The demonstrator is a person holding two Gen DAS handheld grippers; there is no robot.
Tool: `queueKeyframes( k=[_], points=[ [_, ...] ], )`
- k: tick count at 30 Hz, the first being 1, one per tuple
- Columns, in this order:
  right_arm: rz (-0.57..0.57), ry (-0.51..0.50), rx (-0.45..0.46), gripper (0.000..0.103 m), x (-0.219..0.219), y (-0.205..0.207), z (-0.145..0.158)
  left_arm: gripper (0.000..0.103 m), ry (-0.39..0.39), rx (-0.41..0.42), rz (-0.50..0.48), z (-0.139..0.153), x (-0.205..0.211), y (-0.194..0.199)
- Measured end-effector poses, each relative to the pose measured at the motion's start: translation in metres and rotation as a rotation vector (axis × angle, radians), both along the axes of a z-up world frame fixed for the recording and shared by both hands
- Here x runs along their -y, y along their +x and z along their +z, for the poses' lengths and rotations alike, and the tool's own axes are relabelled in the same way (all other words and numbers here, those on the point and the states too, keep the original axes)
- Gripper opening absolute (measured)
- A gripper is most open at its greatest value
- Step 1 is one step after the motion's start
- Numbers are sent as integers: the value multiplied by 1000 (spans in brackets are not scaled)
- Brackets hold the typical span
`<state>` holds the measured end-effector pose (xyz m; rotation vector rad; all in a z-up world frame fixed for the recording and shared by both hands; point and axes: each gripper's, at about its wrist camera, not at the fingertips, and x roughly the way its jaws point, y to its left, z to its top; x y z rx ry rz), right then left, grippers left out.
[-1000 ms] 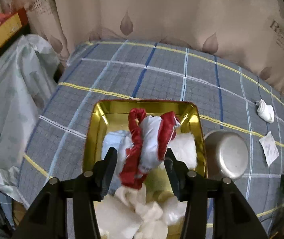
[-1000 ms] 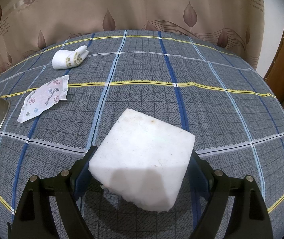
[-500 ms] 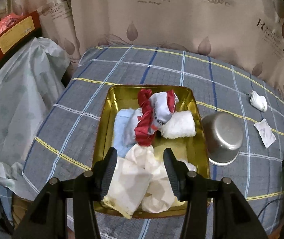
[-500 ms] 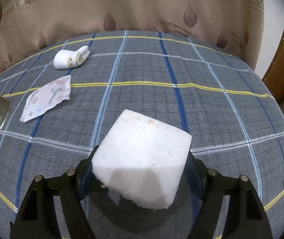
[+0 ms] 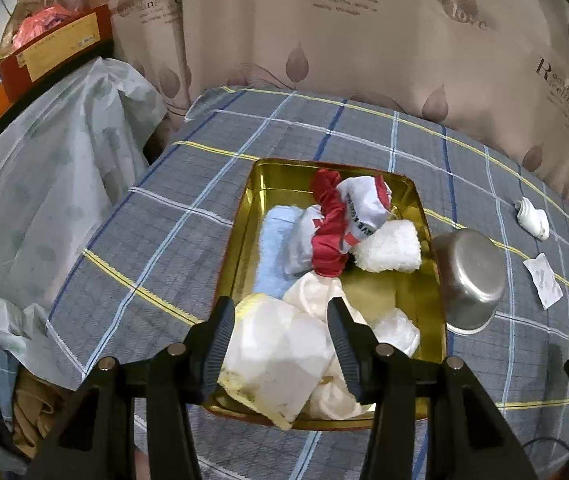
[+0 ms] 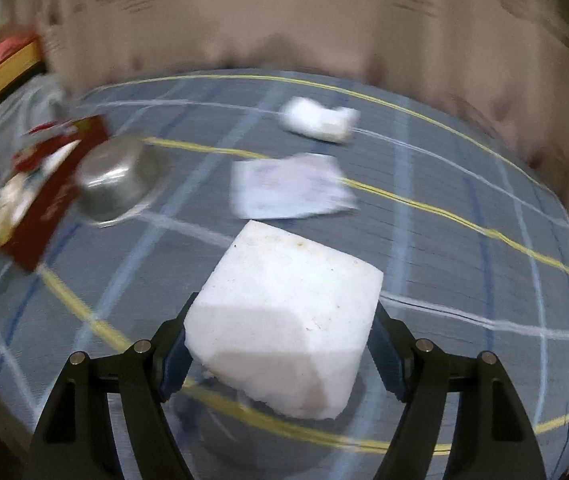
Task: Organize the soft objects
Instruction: 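Open the left gripper to drop the bag into the tray, then lower the white tissue block into the gold tray and open the right gripper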
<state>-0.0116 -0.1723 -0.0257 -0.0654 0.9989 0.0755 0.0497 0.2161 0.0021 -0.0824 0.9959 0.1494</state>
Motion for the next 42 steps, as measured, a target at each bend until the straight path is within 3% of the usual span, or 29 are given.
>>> queueKeyframes(
  k=[10, 20, 26, 42],
  points=[
    [321, 45, 30, 73, -135, -3, 23, 49, 7, 51, 11, 15, -5, -12],
    [487, 66, 80, 73, -228, 19, 39, 49, 14, 113, 70, 39, -20, -21],
    [538, 72, 79, 73, -265, 34, 35, 49, 13, 126, 115, 47, -37, -23],
    [526, 87, 47, 75, -313, 85, 11, 49, -35, 93, 175, 40, -63, -22]
  ],
)
